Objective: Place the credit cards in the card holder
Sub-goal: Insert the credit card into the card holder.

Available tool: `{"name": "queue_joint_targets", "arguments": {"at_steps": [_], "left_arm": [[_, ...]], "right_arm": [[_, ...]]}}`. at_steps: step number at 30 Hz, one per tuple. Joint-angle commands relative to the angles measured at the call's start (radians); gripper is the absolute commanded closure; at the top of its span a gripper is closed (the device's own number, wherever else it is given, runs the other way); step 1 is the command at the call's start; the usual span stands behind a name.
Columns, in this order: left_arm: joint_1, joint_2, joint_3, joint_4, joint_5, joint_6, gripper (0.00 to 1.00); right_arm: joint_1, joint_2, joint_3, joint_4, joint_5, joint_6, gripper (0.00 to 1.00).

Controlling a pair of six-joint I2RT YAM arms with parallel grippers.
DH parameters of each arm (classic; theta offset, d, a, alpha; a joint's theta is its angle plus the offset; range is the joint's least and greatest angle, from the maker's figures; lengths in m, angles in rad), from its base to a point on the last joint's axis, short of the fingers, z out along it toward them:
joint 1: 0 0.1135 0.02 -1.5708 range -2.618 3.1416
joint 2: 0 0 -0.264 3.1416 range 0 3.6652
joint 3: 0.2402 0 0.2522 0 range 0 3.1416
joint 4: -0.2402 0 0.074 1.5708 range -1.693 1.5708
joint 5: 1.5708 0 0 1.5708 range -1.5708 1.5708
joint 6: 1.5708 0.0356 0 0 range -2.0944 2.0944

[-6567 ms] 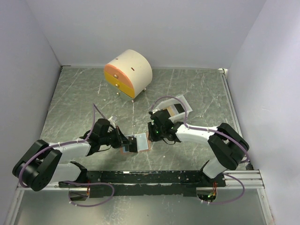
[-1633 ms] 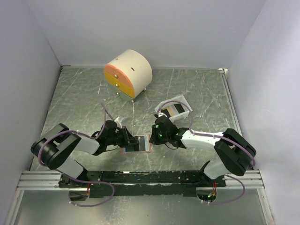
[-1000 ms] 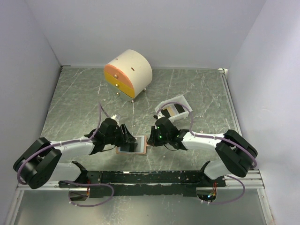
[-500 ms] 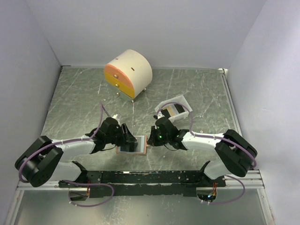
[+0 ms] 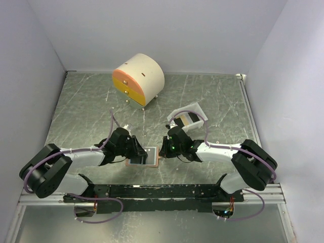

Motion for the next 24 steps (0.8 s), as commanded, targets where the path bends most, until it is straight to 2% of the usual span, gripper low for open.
{"name": "queue_joint_targets", "arguments": {"at_steps": [1, 3, 12, 20, 24], "left_arm": [[-0.027, 0.028, 0.016, -0.016, -0.011, -0.026, 0.65], [-0.039, 0.036, 0.015, -0.002, -0.014, -0.041, 0.64], [-0.111, 0.052, 0.045, 0.063, -0.001, -0.072, 0.48], [-0.142, 0.091, 0.117, -0.015, -0.04, -0.056, 0.47], [-0.142, 0.059, 0.136, -0.085, -0.073, -0.033, 0.45]], "right_arm": [[0.005, 0.003, -0.005, 0.022, 0.002, 0.0, 0.98], [0.005, 0.001, -0.007, 0.024, 0.005, 0.003, 0.98], [0.009, 0.013, -0.018, 0.04, 0.011, 0.02, 0.99], [0.02, 0.021, -0.016, 0.05, 0.015, 0.033, 0.99], [0.02, 0.006, -0.014, 0.018, 0.045, 0.023, 0.99]]}}
